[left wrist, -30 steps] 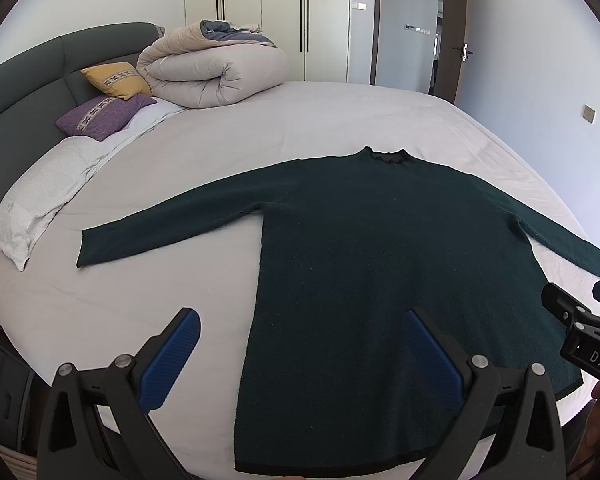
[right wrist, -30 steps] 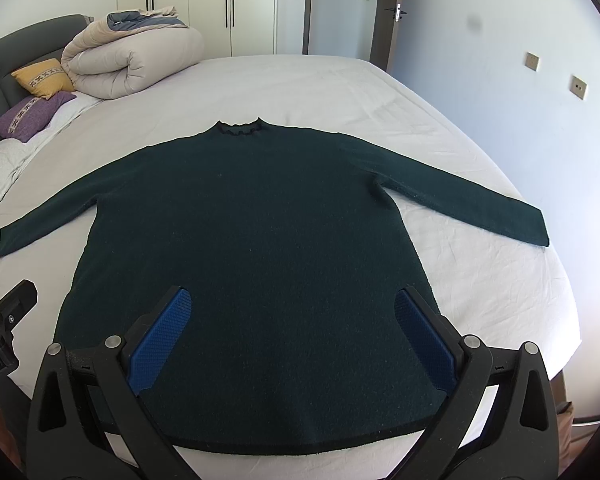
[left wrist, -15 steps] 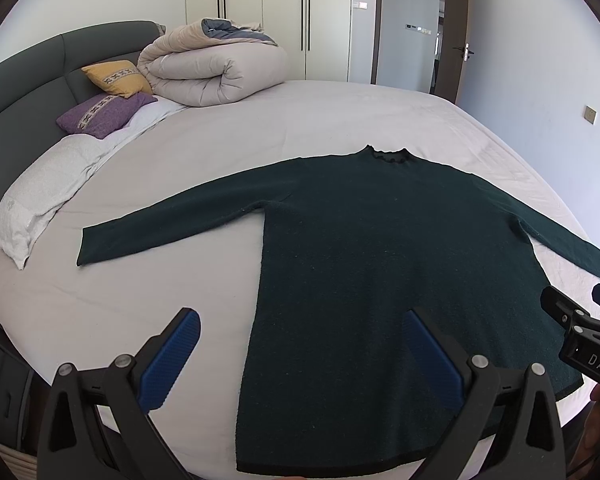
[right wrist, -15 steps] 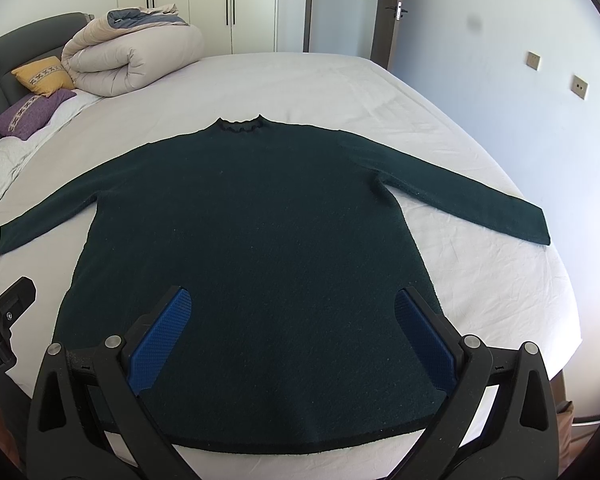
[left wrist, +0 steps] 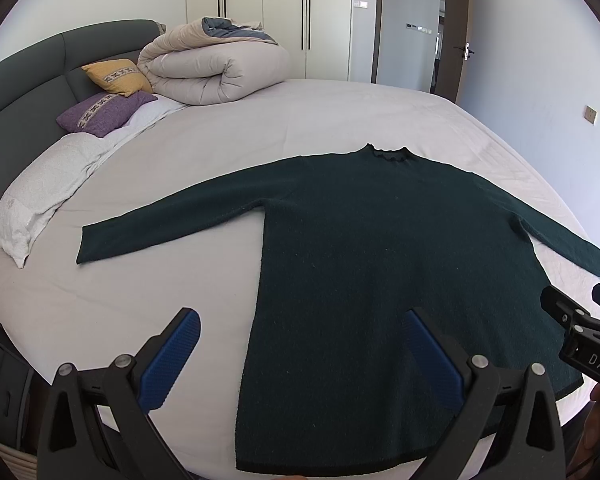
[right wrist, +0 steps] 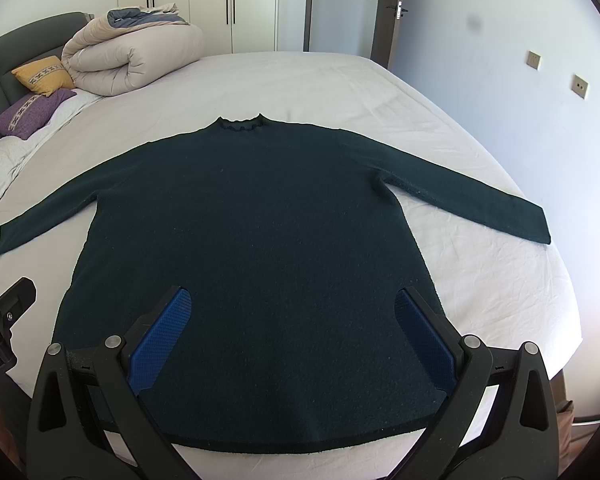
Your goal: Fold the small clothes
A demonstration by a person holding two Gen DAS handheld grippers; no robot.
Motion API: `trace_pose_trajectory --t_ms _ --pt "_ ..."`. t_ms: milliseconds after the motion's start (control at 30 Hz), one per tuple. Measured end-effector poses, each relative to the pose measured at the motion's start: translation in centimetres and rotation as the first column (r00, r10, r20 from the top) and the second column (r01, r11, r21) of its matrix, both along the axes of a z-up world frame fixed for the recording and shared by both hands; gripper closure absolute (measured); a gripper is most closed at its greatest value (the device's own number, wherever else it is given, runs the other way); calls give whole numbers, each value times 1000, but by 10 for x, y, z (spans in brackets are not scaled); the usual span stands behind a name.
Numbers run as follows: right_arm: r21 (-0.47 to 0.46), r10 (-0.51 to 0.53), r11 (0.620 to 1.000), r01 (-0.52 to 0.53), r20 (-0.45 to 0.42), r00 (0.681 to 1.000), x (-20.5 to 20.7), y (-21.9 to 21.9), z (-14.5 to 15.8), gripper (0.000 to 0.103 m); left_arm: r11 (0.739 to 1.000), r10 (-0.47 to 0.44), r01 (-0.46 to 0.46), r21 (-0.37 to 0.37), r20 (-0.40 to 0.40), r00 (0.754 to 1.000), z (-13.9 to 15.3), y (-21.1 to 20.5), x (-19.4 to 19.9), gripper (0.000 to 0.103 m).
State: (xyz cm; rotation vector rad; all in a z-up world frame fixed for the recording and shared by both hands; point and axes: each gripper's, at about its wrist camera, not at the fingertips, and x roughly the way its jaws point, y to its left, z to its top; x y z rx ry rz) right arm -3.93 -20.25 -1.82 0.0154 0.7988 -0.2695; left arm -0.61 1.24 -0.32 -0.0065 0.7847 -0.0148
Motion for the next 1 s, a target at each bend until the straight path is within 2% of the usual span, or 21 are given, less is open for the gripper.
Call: trace_pose_trajectory --t_ms 1000 --pt "2 -2 1000 2 -4 1000 1 1 -3 0 1000 2 -2 2 -4 1000 -3 -1 -2 0"
